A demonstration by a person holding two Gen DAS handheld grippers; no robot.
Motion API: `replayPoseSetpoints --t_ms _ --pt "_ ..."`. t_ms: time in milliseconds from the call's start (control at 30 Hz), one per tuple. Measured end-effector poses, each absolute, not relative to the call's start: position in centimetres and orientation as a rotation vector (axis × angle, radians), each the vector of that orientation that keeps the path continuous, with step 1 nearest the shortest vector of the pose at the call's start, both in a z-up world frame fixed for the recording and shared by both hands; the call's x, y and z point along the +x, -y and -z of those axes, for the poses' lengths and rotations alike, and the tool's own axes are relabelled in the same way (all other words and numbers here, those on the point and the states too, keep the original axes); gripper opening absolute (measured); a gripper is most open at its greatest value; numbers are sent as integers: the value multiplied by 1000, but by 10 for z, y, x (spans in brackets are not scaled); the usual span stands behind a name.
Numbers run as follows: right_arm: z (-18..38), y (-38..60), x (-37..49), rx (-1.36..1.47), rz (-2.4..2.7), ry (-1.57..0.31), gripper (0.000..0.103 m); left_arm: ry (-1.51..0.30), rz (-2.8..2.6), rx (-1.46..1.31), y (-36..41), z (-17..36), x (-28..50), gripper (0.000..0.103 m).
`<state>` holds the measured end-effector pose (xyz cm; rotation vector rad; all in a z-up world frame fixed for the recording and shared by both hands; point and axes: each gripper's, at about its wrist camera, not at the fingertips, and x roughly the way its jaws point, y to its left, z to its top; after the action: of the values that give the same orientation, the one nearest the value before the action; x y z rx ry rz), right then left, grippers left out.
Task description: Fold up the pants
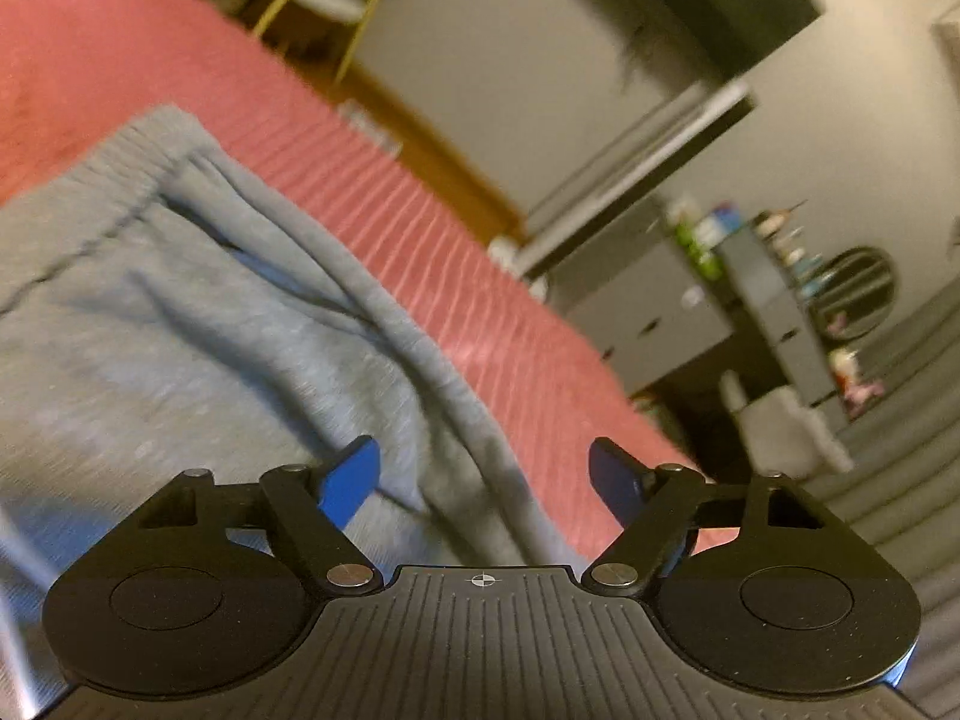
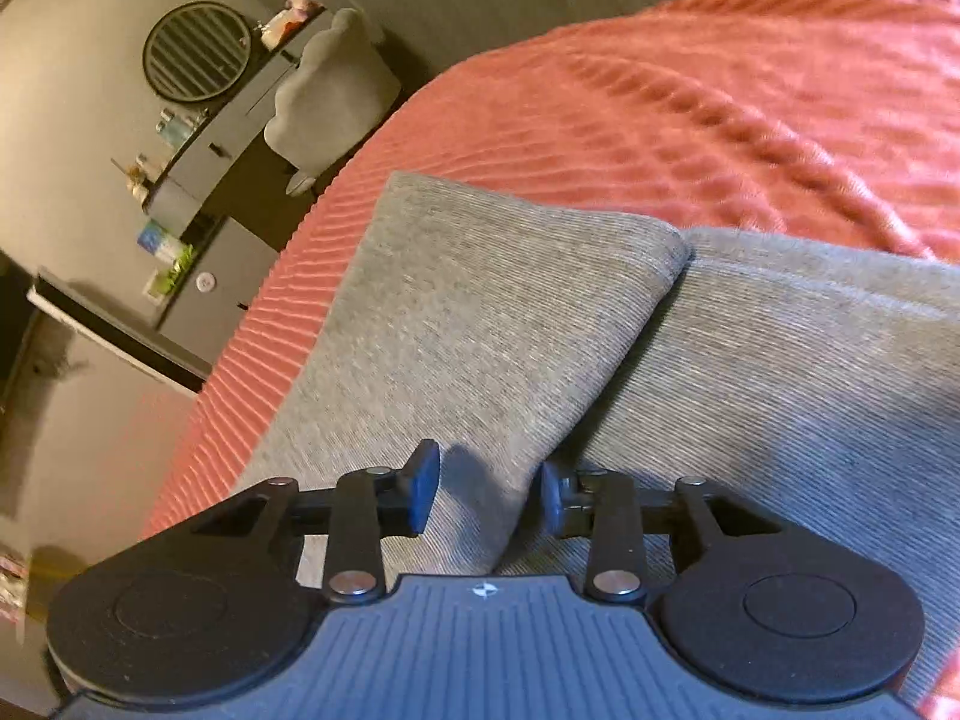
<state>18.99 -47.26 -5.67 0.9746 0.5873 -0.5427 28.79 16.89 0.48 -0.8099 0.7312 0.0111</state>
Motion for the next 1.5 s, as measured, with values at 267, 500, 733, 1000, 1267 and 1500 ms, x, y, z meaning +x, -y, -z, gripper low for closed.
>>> replayPoseSetpoints --t_ms 267,500,733,1000,1267,1500 --pt "61 483 199 1043 500 -583 43 -1036 -95 -774 -158 21 367 29" --pt "37 487 188 1036 511 -560 5 -849 0 -763 -172 -40 305 11" --pt "-18 485 118 1024 437 -397 5 -662 109 -838 -208 -84 147 11" --pt "23 492 64 880 520 -594 5 -862 -90 -856 -200 15 99 14" --pt "51 499 64 1033 476 -573 42 -781 -195 -936 -209 36 118 60" --pt "56 511 91 1103 484 -588 5 -809 -202 -1092 -230 60 128 14"
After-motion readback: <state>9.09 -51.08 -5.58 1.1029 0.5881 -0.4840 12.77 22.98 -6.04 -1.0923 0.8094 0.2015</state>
